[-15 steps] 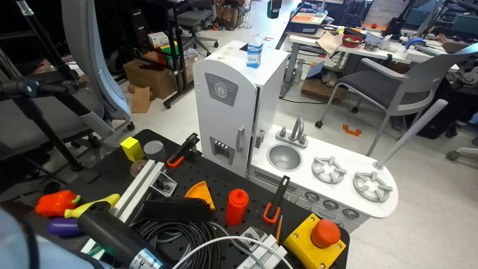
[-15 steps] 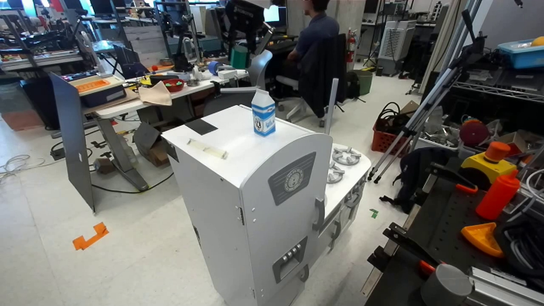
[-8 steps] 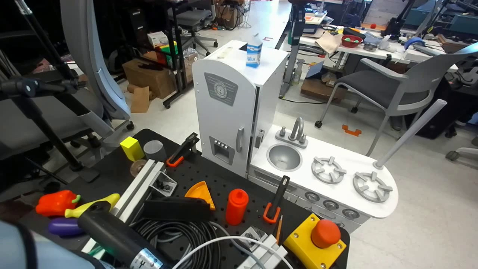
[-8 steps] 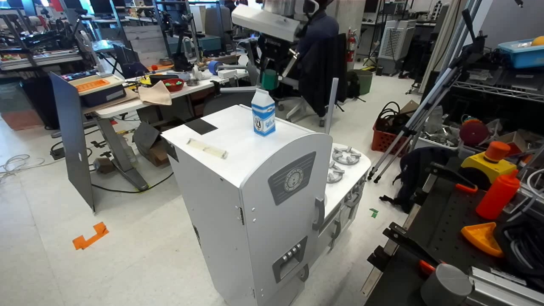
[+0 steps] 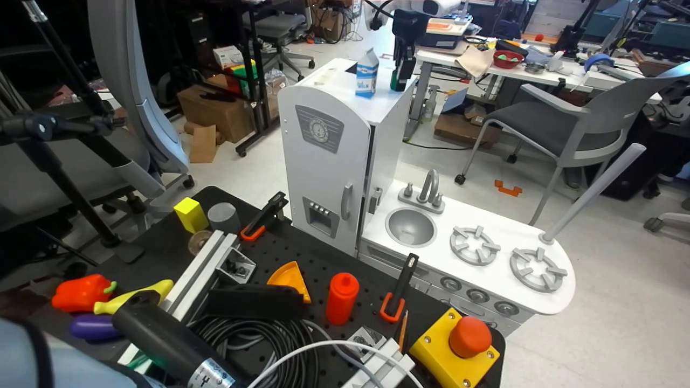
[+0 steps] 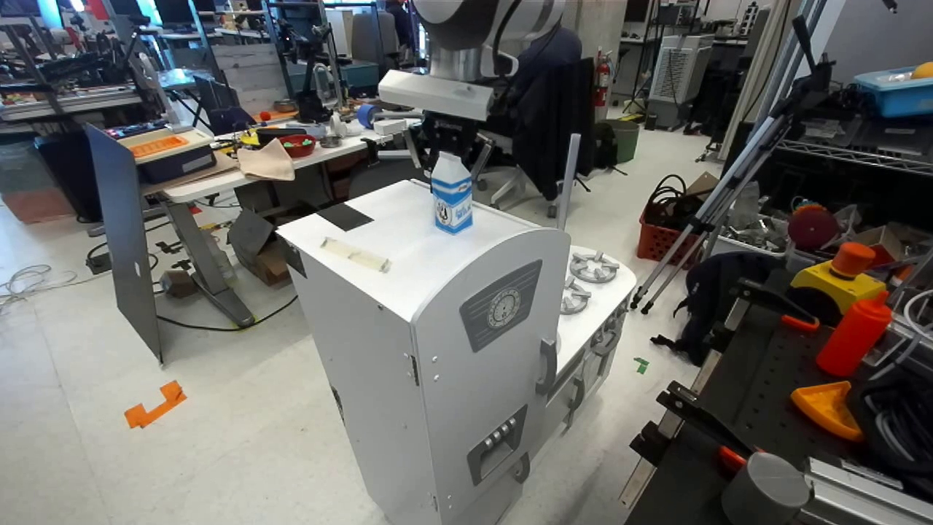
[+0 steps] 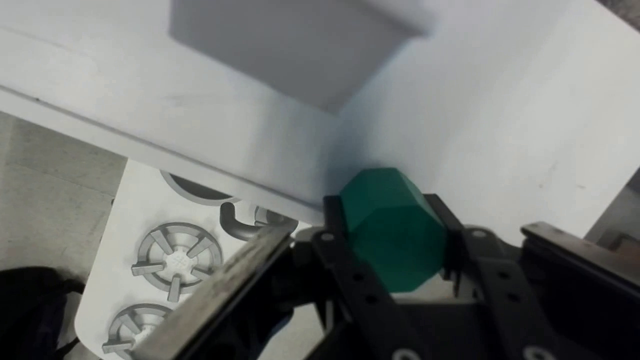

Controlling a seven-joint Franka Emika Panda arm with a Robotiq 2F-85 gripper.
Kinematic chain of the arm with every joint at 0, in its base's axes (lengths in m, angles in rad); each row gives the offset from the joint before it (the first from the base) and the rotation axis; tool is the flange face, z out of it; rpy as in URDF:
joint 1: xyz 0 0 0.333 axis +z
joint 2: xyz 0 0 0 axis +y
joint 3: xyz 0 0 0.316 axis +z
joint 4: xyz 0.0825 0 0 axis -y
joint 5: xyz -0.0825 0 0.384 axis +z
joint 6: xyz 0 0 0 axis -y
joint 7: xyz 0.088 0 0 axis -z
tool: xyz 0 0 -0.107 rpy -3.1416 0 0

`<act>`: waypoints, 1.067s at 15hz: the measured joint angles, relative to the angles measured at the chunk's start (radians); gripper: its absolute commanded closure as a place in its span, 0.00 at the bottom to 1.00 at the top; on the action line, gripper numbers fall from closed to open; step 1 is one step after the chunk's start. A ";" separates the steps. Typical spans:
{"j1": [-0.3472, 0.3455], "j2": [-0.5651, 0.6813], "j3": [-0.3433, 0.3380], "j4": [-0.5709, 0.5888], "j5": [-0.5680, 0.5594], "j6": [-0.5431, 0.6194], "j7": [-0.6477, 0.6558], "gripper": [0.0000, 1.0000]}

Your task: Pick the green object and put it on the right of the cabinet

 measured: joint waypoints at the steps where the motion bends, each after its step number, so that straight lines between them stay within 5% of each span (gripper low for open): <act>1: 0.002 0.015 0.000 0.028 0.000 -0.015 -0.009 0.83; 6: 0.006 0.092 0.001 0.165 0.000 -0.093 -0.051 0.83; 7: 0.006 0.106 0.001 0.189 0.000 -0.110 -0.058 0.74; 8: 0.006 0.118 0.001 0.214 0.000 -0.126 -0.065 0.33; 10: 0.006 0.140 0.001 0.256 0.000 -0.155 -0.075 0.28; 13: 0.009 0.161 0.001 0.294 0.000 -0.173 -0.091 0.05; 16: 0.014 0.162 0.001 0.314 -0.003 -0.173 -0.108 0.00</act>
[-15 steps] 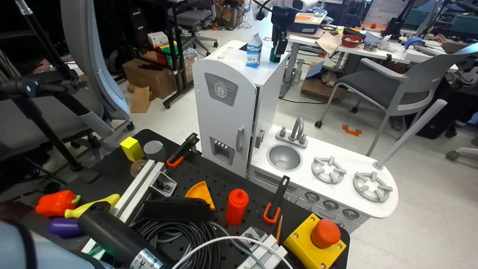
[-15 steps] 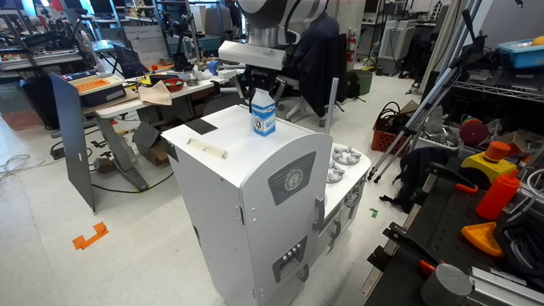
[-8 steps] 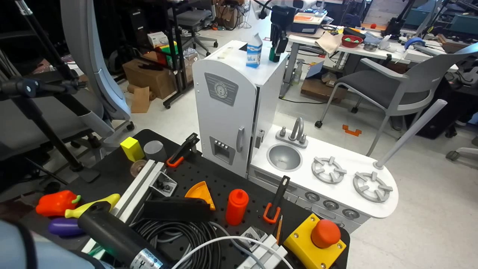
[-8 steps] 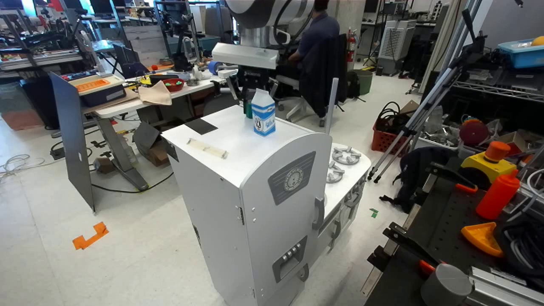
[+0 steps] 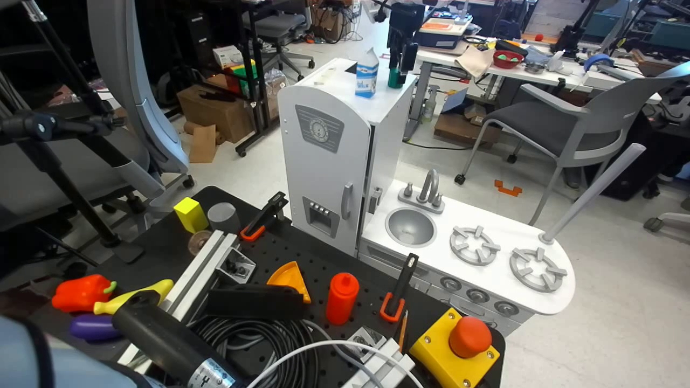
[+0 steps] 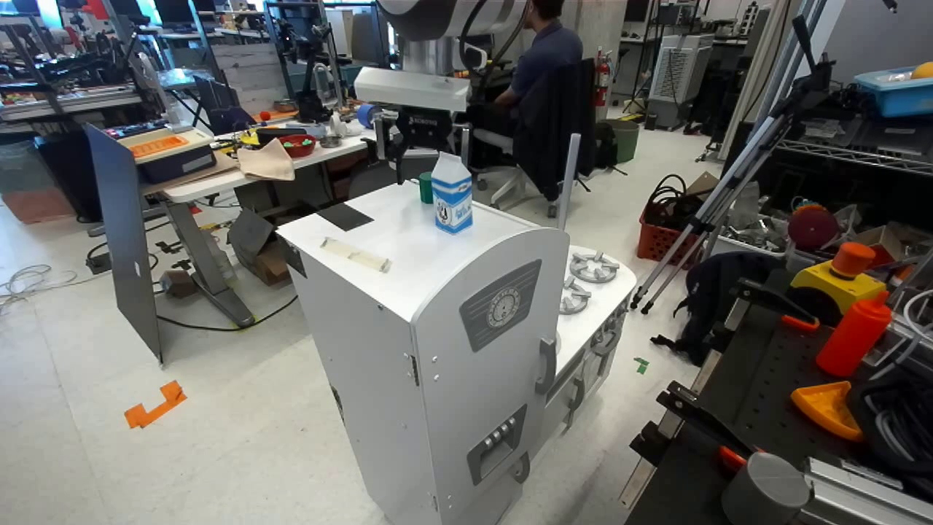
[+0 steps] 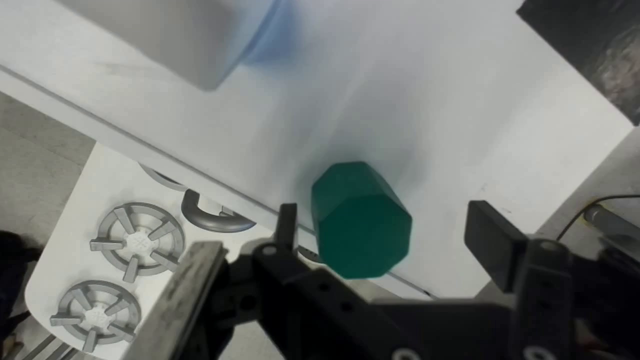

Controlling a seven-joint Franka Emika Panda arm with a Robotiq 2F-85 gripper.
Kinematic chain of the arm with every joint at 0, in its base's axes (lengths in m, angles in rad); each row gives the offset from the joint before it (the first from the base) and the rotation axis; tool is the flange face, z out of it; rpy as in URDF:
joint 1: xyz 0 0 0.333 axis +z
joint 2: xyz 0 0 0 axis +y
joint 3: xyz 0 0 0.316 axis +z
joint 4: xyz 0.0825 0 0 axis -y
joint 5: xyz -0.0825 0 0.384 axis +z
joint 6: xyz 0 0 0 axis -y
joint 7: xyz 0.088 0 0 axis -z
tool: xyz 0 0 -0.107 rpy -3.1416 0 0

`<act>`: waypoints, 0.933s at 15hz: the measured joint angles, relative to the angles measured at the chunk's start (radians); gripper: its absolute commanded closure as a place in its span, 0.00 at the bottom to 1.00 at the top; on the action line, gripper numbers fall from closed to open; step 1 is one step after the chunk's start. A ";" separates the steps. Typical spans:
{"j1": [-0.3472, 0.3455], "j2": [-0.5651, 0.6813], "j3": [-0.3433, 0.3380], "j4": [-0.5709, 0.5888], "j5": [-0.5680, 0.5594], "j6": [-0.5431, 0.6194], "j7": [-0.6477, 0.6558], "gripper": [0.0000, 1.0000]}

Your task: Pick the green object and put it on the right of the cabinet

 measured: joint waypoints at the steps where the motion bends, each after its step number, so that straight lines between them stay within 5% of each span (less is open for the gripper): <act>1: 0.001 -0.001 0.000 0.008 -0.002 0.000 -0.004 0.00; 8: 0.010 -0.069 -0.003 0.008 -0.008 0.012 -0.032 0.00; 14: 0.010 -0.202 -0.008 -0.131 -0.009 0.069 -0.072 0.00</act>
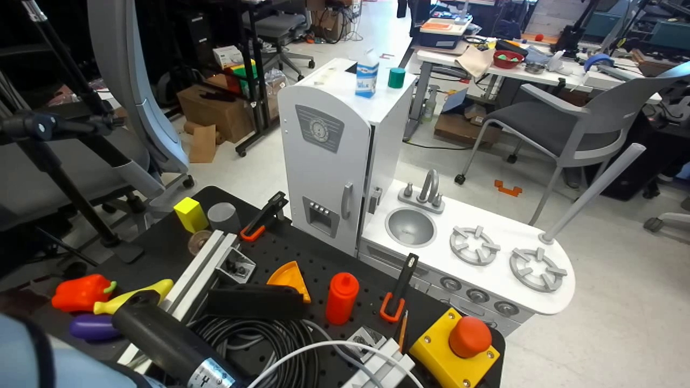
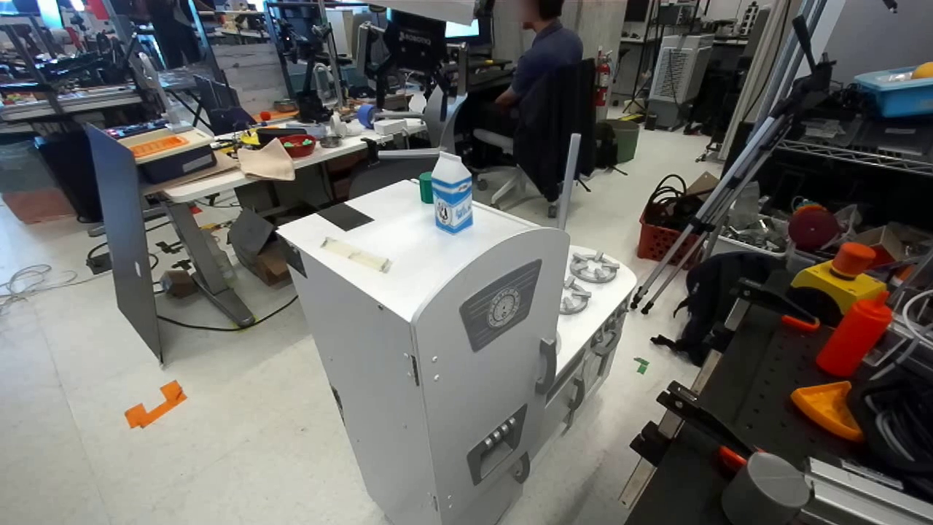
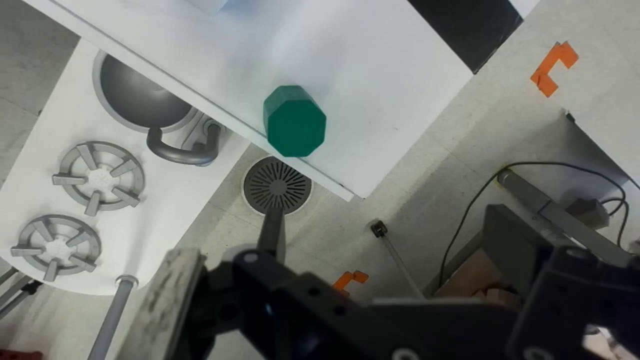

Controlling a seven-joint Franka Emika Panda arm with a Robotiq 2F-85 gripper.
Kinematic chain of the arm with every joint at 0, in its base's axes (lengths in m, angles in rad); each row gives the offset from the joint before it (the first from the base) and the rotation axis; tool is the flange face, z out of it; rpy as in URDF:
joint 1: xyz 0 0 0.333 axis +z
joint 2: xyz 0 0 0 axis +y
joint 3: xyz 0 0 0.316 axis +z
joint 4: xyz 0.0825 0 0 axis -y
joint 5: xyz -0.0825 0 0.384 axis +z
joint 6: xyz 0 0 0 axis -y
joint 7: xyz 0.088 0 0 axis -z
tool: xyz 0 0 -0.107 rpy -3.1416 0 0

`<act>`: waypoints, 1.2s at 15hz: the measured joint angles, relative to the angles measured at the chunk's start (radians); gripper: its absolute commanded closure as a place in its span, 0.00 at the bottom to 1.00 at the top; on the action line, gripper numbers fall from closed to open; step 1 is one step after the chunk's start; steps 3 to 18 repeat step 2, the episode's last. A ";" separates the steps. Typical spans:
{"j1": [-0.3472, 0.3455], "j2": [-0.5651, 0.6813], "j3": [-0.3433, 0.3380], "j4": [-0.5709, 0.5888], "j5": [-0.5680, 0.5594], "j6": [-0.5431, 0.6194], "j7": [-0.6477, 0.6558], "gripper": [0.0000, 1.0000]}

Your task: Pick the green object and put it on the right of the cabinet

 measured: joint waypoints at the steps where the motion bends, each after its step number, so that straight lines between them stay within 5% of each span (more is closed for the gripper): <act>1: 0.000 -0.028 -0.001 -0.033 0.000 -0.001 0.000 0.00; 18: 0.000 -0.052 -0.001 -0.063 0.000 -0.001 0.000 0.00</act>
